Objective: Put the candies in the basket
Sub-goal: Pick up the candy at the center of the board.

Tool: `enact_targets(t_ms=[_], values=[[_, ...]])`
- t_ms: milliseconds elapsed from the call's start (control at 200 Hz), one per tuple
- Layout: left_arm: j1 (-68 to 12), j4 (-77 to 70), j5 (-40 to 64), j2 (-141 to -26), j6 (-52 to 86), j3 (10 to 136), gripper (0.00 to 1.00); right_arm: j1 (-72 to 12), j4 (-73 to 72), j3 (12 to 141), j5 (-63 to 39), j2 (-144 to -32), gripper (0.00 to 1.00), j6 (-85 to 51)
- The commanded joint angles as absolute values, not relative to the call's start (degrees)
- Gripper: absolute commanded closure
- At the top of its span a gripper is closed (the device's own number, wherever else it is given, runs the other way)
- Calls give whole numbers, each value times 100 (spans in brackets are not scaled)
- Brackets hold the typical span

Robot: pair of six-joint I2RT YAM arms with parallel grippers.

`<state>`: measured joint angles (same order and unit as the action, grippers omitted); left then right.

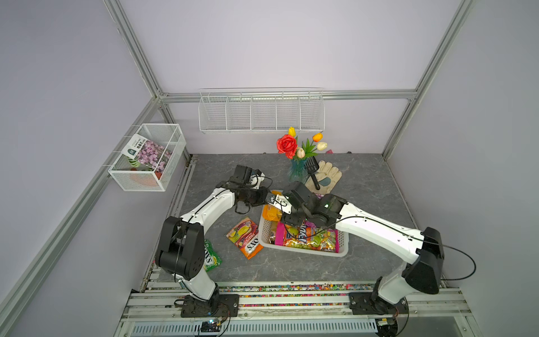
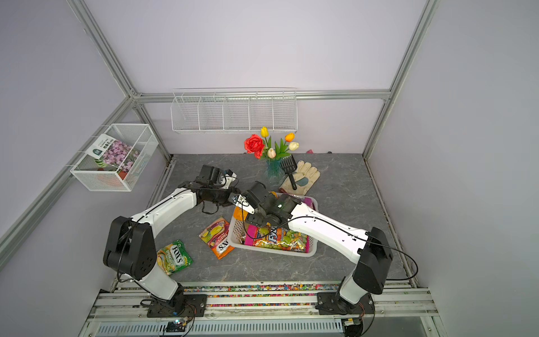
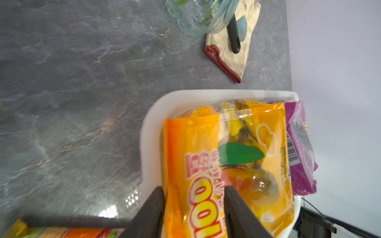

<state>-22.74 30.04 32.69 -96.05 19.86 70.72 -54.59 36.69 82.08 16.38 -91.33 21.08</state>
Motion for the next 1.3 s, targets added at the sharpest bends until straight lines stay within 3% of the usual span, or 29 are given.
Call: enact_targets(t_ms=[0,235,410,750,1040,1130,1295], values=[[-2294,3076,3535,-9880,2091,7221,51,-5379,3434,7973,1527,-8928,20,1737],[-2590,2775,4153,-10079,2224,7416,53,-5343,3285,7777,1220,-8747,20,1721],[-2694,2454,4567,-10246,2432,7550,51,-5386,3051,7451,27,-8422,21,2185],[-2104,3027,3814,-9543,2256,7748,43,-6232,2814,7462,-839,-8886,23,2827],[-1002,3280,2896,-8401,2470,7197,39,-7126,3019,8169,37,-10154,23,3385],[-635,3436,2283,-8199,2740,6933,38,-7273,3248,8439,338,-10594,26,3767],[11,3265,2153,-8066,2973,6311,37,-7477,3124,8567,764,-11084,30,4205]])
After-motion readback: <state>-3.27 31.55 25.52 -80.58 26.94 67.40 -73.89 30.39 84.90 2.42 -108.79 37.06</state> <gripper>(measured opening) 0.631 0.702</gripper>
